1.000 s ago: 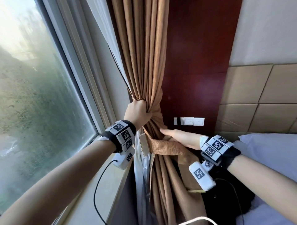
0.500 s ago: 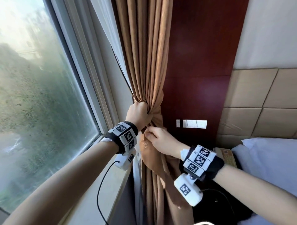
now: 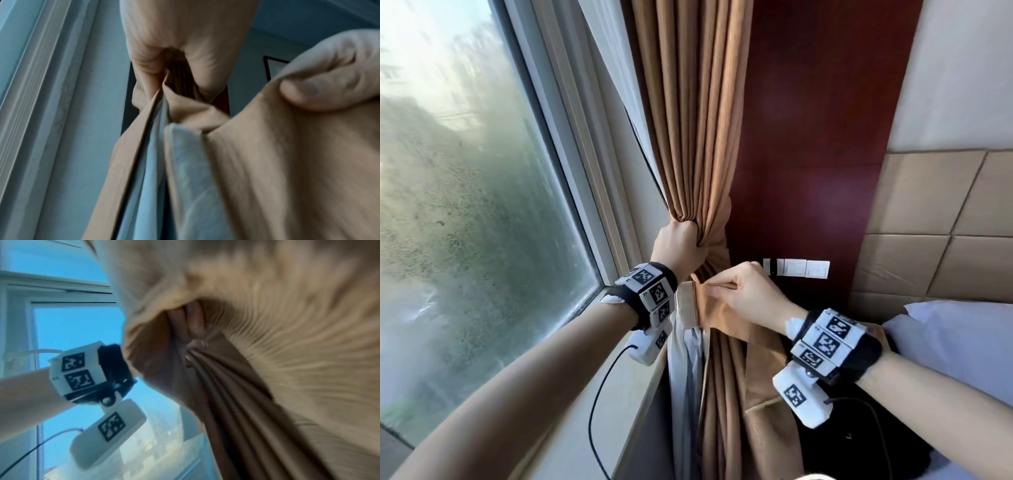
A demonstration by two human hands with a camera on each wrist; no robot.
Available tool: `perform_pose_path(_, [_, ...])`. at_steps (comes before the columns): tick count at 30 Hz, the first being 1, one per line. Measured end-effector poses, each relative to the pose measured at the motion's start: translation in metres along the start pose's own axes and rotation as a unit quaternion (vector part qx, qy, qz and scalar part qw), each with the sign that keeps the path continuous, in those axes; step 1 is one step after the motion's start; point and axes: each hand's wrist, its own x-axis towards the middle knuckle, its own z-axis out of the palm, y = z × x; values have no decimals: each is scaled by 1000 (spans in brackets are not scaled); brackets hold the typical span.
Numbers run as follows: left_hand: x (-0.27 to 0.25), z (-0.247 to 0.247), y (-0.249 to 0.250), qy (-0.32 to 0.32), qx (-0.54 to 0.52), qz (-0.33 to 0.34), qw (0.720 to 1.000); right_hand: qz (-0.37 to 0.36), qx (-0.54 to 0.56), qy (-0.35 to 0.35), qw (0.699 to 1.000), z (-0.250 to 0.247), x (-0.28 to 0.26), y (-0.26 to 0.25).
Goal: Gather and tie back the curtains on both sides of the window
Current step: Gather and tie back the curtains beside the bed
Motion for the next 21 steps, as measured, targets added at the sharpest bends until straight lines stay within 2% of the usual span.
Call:
perform_pose_path(2, [0,0,-2,4,9,5,1000,-20,31,23,999,-18,-8,-5])
perform_pose_path(4, [1,0,-2,7,12,10,1000,-38,70,1,997,-32,-13,-6])
perform_pose_path(8, [1,0,7,3,6,22,1000,-38,63,-46,996,-40,-10,-6])
perform_pose_path(10, [-2,0,9,4,3,27,1000,-36,-14,-55,998,-50,-5,4])
perform_pose_path(11, [-3,0,8,5,4,28,1000,-33,-106,-52,992,-56,-3,9])
perform_pose_path(13, [-6,-2,6,6,10,29,999,-29,-289,-50,956,-72,1,17])
perform_pose_path(14, [-7,-3,5,5,13,31,999,-18,-335,-62,940,-80,3,19])
perform_pose_path(17, [-9,-5,5,3,13,36,999,14,-381,-104,919,-100,18,22])
perform_pose_path(21, [-11,-6,8,2,14,38,999,12,-424,-106,899,-123,42,33])
